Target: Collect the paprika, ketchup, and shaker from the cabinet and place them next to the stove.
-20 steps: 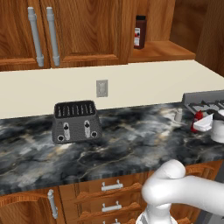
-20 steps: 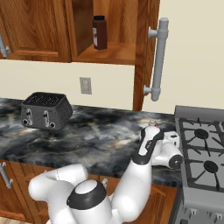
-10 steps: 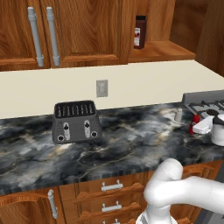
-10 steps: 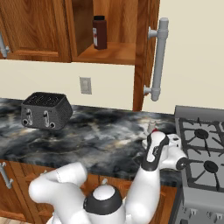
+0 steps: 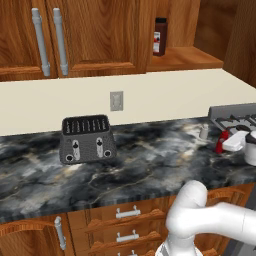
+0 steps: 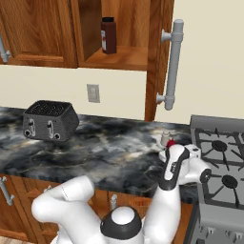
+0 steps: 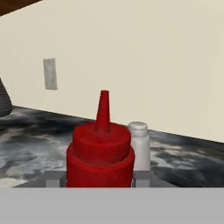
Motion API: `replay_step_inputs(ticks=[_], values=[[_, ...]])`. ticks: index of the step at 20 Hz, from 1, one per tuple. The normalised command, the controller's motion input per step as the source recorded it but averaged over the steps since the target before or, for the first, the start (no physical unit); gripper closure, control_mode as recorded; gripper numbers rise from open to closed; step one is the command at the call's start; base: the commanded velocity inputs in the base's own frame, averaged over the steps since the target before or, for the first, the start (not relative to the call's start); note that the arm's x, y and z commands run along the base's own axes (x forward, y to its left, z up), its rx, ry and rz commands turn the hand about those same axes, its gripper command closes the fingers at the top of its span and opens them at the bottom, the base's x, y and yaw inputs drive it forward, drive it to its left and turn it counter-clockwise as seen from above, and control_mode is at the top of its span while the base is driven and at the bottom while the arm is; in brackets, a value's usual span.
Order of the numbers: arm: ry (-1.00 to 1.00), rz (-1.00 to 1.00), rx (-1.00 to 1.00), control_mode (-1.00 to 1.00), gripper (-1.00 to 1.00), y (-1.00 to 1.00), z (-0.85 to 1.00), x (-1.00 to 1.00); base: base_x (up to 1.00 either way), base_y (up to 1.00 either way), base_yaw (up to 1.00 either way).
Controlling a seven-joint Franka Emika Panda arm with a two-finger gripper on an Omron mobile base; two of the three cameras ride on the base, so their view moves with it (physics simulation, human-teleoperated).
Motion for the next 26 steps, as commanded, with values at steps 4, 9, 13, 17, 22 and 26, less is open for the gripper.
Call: replay_step_inputs(ticks=[4,9,13,17,22,26], values=[[0.00,0.00,0.00,-1.00,-1.00,-0.04,0.02,-0.24,0.00,0.00,0.00],[0.00,0.00,0.00,-1.00,-1.00,0.00,0.21,-0.25,0.00,0.00,0.00],[-0.01,0.00,0.00,-1.00,-1.00,0.10,0.39,-0.35,0.00,0.00,0.00],[0.00,0.00,-0.03,-1.00,-1.00,0.62,0.33,-0.60,0.00,0.00,0.00],[-0.01,-0.01,-0.02,-1.00,-1.00,0.87,0.39,-0.43,0.00,0.00,0.00],[0.00,-0.04,-0.02,-1.00,-1.00,1.00,0.31,-0.29,0.00,0.00,0.00]])
